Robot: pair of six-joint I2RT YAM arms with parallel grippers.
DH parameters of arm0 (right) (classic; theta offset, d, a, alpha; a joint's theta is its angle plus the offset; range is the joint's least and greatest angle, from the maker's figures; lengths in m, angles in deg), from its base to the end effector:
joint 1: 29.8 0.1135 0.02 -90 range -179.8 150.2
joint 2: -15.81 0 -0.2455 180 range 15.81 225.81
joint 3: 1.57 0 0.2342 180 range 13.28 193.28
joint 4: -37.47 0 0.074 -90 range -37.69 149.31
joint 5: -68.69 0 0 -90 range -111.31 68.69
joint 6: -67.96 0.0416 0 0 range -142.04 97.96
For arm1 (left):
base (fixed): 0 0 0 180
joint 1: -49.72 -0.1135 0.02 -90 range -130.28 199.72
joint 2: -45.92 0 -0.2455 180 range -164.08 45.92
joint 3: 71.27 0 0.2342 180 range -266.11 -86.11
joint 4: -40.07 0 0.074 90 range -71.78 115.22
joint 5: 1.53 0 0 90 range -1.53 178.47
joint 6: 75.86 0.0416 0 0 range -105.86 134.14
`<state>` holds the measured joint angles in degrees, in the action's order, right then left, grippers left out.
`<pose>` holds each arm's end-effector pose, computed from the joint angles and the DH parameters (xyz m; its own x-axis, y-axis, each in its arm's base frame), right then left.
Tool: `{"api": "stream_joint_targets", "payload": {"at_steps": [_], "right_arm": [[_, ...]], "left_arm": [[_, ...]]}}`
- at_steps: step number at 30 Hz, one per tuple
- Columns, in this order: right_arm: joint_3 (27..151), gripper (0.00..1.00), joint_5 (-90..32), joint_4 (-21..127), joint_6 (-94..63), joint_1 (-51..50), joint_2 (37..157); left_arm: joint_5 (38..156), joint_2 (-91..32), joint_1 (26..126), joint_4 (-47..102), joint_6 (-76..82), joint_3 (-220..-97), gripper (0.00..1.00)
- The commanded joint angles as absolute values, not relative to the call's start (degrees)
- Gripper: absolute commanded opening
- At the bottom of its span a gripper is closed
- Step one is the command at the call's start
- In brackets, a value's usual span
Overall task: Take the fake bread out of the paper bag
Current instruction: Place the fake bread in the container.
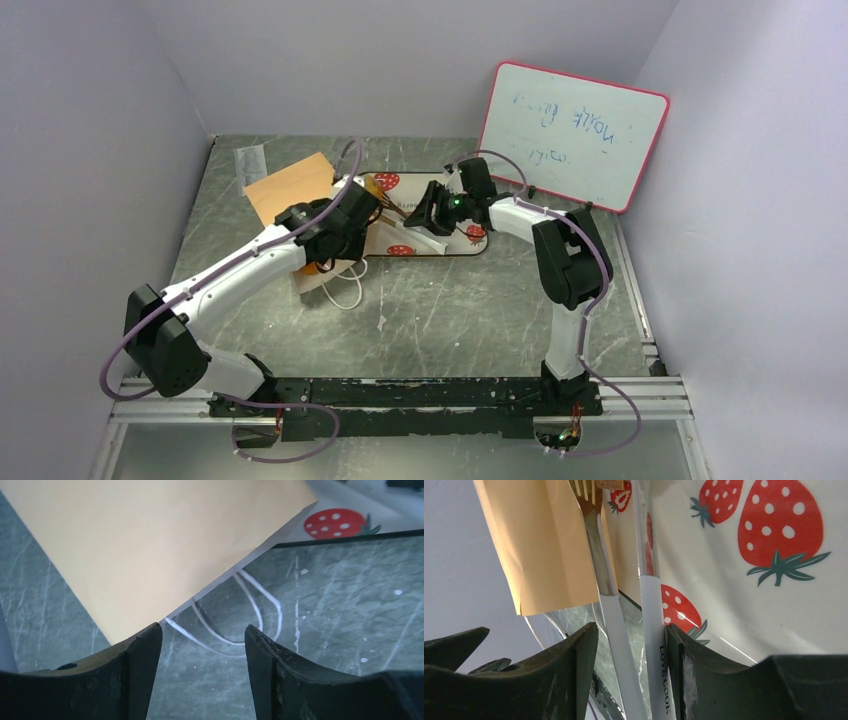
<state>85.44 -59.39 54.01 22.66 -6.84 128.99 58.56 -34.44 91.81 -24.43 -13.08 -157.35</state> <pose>0.3631 0.1817 0.1635 -0.9534 0.1974 -0.2280 -0.0756 0.5756 0.8142 0.2135 -0.1649 0.2848 -0.7424 0.1363 -0.6560 0.0558 0.9883 0.1421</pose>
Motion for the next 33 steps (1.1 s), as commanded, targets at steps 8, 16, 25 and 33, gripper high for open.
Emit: {"api": "stream_joint_targets", "payload": {"at_steps": [8, 16, 25, 33], "right_arm": [[84.74, 0.52, -59.1, 55.24, 19.97, -7.82, 128.25], [83.76, 0.51, -59.68, 55.04, 19.71, -7.91, 127.44], [82.23, 0.5, -59.46, 55.04, 18.74, -8.08, 127.14], [83.34, 0.5, -51.82, 60.94, 11.64, -7.54, 125.14]], "left_arm": [[49.78, -33.18, 95.05, -39.13, -28.34, -156.07, 0.57], [48.96, -30.43, 96.6, -43.78, -34.11, -155.44, 0.56], [48.4, -29.55, 97.81, -45.08, -37.88, -151.67, 0.52], [43.71, -30.13, 99.64, -46.36, -44.23, -148.79, 0.5]]}}
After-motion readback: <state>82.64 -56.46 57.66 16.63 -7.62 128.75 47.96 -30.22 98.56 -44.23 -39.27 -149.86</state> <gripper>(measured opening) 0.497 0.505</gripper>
